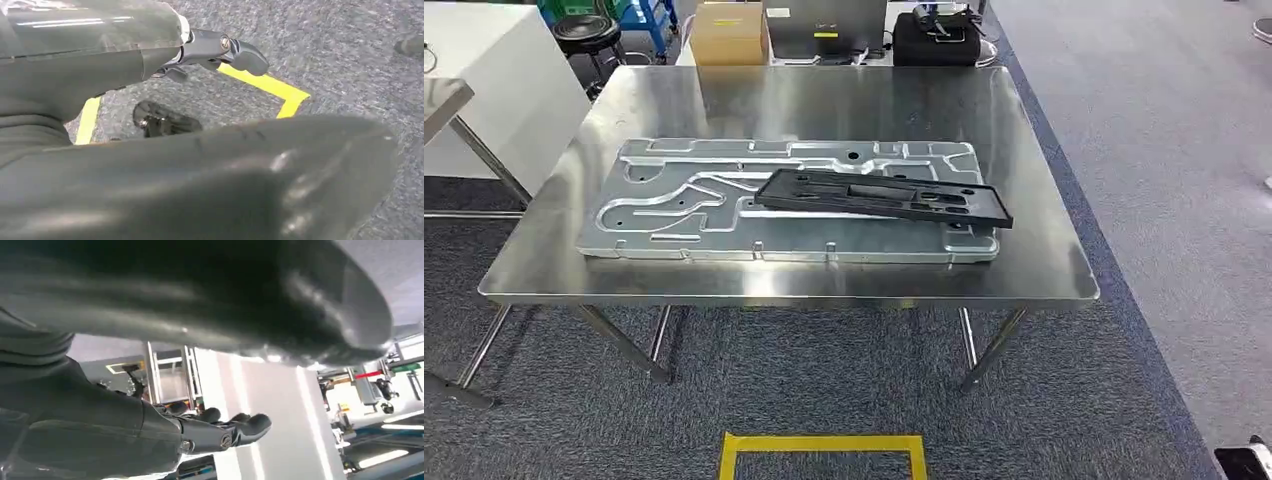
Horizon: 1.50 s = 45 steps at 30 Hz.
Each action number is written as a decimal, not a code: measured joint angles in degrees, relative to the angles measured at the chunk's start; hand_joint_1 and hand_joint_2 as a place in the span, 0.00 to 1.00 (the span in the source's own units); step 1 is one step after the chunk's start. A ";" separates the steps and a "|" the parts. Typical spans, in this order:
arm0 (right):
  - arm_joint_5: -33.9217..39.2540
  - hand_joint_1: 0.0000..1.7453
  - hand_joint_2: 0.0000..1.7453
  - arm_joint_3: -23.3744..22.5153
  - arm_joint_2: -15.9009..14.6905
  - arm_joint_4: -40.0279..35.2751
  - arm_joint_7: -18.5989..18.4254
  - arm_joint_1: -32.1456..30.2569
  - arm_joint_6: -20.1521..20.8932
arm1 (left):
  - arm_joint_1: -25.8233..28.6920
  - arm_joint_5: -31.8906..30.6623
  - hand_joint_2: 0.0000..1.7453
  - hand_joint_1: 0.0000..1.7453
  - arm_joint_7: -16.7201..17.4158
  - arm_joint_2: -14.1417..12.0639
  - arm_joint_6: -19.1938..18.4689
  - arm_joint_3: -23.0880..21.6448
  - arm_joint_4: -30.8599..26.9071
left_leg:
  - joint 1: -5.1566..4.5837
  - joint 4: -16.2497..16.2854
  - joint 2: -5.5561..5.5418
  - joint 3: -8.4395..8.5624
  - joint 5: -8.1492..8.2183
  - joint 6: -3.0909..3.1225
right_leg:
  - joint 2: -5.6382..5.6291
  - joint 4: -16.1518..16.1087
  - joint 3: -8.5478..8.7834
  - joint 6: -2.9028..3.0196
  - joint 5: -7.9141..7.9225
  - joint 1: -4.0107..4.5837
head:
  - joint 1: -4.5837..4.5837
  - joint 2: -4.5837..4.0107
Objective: Take the parts from the cabinet and place them on the table.
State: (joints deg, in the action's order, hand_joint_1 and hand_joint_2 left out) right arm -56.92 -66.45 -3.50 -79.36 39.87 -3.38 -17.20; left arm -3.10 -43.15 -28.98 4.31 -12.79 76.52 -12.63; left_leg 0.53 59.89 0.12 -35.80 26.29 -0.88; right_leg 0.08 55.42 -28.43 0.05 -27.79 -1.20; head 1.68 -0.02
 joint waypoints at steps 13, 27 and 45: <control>0.00 0.00 0.00 -0.15 0.17 0.46 0.00 0.01 -0.02 | -0.39 0.00 0.00 0.00 -0.02 0.04 0.00 0.61 -0.04 | -1.04 -4.19 0.11 11.13 4.66 2.76 | 0.18 1.48 -7.49 -1.34 6.80 1.18 | 0.00 0.00; -22.80 0.00 0.00 -5.44 1.66 29.78 -40.21 3.48 -0.94 | -0.65 -4.52 0.00 0.00 11.80 0.96 3.34 0.13 0.13 | 0.21 -3.39 0.22 3.18 -2.96 1.56 | -0.05 -1.41 2.52 -1.60 -1.03 1.00 | 0.00 0.00; -20.33 0.00 0.00 -12.15 -3.06 61.75 -40.72 5.96 -8.43 | -0.83 -4.94 0.00 0.00 11.15 1.05 2.84 -0.44 0.18 | -0.41 -5.42 0.43 11.91 4.28 3.23 | -0.12 1.43 -9.11 -2.00 7.80 0.45 | -0.02 0.00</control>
State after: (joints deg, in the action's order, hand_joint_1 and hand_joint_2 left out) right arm -77.24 -78.60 -6.55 -17.61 -0.85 2.58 -25.64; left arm -3.92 -48.09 -17.84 5.36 -9.95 76.08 -12.46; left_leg 0.11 54.46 0.55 -23.89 30.56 2.35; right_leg -0.04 56.85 -37.53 -1.95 -20.00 -0.75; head 1.66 -0.02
